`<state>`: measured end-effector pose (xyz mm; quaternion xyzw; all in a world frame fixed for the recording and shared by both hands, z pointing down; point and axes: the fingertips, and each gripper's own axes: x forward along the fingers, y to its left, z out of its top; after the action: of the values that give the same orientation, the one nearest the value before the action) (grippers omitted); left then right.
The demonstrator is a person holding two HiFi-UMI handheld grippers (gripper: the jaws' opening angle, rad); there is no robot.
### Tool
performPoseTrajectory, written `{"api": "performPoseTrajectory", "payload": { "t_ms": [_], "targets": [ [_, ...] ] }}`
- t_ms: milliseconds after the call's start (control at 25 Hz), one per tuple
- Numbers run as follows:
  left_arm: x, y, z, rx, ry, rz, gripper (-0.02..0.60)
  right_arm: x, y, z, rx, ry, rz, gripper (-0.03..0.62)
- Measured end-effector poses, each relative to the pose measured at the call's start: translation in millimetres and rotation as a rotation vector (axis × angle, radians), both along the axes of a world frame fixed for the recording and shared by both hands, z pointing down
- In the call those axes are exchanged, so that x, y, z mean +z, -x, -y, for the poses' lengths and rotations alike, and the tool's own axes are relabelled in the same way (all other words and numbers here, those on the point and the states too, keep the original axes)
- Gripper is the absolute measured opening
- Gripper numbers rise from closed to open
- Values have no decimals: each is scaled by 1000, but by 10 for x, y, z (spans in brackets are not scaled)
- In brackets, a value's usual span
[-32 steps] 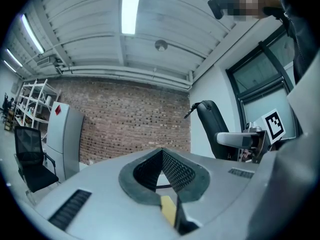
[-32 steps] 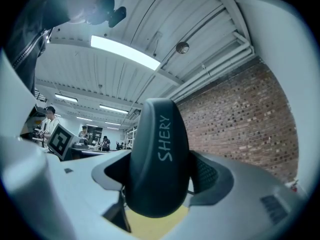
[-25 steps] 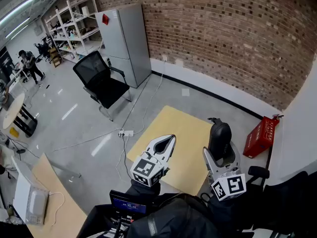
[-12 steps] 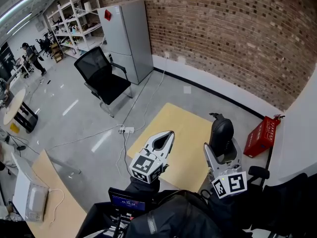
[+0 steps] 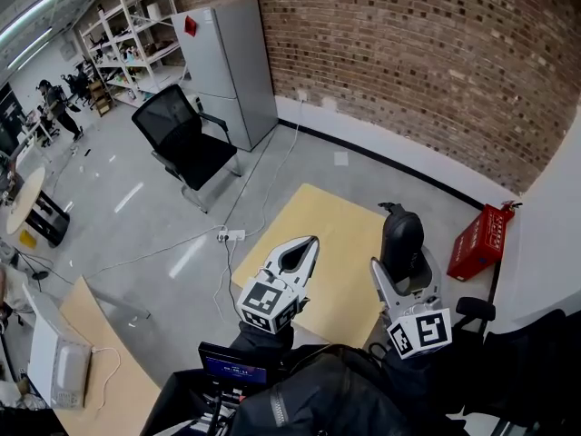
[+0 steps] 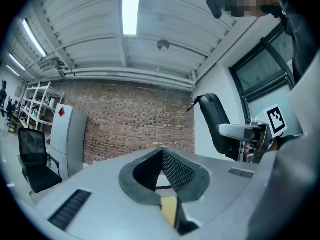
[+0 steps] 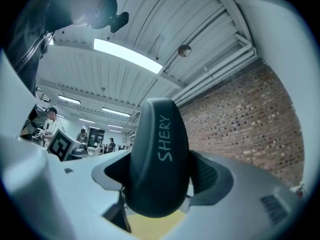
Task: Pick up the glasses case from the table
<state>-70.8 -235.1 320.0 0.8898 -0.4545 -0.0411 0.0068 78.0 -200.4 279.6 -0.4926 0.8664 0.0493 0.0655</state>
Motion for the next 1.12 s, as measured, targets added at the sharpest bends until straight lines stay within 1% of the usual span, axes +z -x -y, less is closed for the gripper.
{"api": "performPoseTrajectory", "payload": {
  "t_ms": [280, 560, 1120],
  "targets": [
    [0, -4, 3, -6, -15, 12, 0, 1, -17, -8, 7, -4, -1, 362],
    [-29, -58, -14, 9, -32, 32, 0, -21, -10, -17, 7, -1, -11, 362],
    [-12, -88, -20, 11, -27, 53, 0, -24, -12, -29, 5, 3, -11, 362]
  ]
}}
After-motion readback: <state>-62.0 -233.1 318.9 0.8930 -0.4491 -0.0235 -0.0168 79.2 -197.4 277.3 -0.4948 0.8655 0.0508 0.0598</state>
